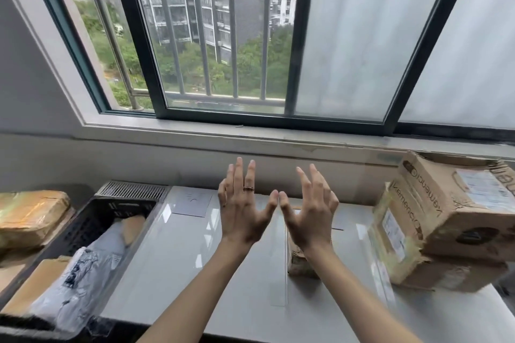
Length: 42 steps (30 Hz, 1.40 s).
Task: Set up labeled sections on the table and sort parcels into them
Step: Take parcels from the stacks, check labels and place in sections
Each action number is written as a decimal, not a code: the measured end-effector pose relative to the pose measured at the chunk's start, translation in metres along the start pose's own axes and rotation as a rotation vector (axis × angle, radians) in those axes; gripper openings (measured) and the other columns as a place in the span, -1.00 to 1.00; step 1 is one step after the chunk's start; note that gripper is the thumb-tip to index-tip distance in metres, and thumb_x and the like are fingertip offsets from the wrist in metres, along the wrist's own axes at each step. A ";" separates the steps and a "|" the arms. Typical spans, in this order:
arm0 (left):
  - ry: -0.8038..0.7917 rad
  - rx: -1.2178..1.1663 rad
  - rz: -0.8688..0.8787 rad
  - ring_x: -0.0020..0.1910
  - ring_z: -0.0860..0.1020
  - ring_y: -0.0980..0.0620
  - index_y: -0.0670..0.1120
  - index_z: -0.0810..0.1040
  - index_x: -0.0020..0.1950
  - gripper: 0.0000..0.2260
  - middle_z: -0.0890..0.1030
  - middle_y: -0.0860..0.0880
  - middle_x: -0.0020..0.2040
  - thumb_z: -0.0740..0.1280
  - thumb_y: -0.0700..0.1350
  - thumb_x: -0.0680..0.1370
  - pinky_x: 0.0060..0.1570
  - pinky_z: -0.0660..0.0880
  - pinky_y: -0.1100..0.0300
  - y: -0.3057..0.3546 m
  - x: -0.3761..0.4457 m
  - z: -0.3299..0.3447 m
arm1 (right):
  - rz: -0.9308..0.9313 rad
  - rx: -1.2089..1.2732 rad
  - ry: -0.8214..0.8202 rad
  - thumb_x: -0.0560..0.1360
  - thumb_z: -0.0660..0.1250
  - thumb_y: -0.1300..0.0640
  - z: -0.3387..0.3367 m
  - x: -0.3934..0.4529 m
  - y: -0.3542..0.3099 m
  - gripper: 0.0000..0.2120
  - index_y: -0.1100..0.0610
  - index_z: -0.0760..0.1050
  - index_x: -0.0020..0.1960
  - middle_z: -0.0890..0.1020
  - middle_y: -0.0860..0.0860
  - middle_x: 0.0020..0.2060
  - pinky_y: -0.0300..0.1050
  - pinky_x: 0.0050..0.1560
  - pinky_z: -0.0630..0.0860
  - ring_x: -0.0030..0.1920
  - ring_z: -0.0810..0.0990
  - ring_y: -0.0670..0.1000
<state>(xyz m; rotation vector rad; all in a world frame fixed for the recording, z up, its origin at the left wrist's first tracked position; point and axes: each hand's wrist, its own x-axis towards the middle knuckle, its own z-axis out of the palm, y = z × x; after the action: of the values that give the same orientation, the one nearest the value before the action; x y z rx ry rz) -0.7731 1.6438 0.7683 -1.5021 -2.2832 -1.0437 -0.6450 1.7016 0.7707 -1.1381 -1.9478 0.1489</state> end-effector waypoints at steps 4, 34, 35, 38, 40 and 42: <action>-0.021 0.052 -0.020 0.57 0.10 -0.11 -0.03 0.17 0.58 -0.30 0.14 -0.13 0.59 0.09 0.32 0.53 0.46 0.02 0.00 -0.021 0.000 -0.006 | -0.025 0.018 -0.028 0.50 0.16 -0.22 0.022 0.000 -0.009 -0.42 0.06 0.40 0.42 0.37 0.10 0.46 0.05 0.33 0.17 0.45 0.31 0.10; -0.101 0.109 -0.214 0.56 0.13 -0.12 -0.13 0.25 0.55 -0.20 0.18 -0.16 0.57 -0.14 0.41 0.55 0.47 0.10 -0.12 -0.415 -0.001 -0.146 | -0.015 0.077 -0.211 0.49 0.18 -0.20 0.290 -0.091 -0.333 -0.45 0.06 0.44 0.38 0.39 0.09 0.45 0.10 0.31 0.23 0.41 0.34 0.06; -0.106 0.111 -0.222 0.57 0.11 -0.11 -0.13 0.23 0.56 -0.20 0.16 -0.15 0.58 -0.14 0.41 0.55 0.48 0.08 -0.11 -0.423 -0.001 -0.147 | -0.016 0.077 -0.218 0.48 0.19 -0.20 0.297 -0.092 -0.337 -0.44 0.06 0.44 0.39 0.39 0.09 0.45 0.10 0.30 0.23 0.40 0.34 0.06; -0.136 0.145 -0.243 0.58 0.07 -0.08 -0.12 0.16 0.58 -0.23 0.11 -0.12 0.60 -0.05 0.39 0.55 0.50 0.03 -0.08 -0.442 -0.004 -0.148 | -0.032 0.084 -0.249 0.47 0.21 -0.19 0.314 -0.095 -0.347 -0.44 0.05 0.42 0.39 0.39 0.09 0.44 0.10 0.29 0.25 0.38 0.38 0.10; -0.171 0.170 -0.283 0.59 0.03 -0.05 -0.12 0.13 0.59 -0.22 0.08 -0.10 0.61 -0.01 0.38 0.54 0.51 0.00 -0.06 -0.453 -0.007 -0.146 | -0.034 0.092 -0.256 0.46 0.22 -0.18 0.325 -0.097 -0.351 -0.44 0.06 0.43 0.38 0.41 0.10 0.43 0.11 0.29 0.28 0.35 0.42 0.12; -0.195 0.191 -0.314 0.59 0.01 -0.03 -0.11 0.12 0.59 -0.21 0.06 -0.09 0.61 -0.01 0.40 0.54 0.52 0.00 -0.06 -0.462 -0.009 -0.145 | -0.029 0.105 -0.250 0.46 0.22 -0.16 0.334 -0.100 -0.354 -0.45 0.07 0.45 0.37 0.42 0.10 0.42 0.09 0.29 0.29 0.34 0.41 0.09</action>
<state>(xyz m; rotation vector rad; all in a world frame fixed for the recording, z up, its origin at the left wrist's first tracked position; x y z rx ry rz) -1.1983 1.4363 0.6651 -1.2460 -2.7330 -0.7450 -1.0963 1.5195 0.6702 -1.0620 -2.1469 0.3895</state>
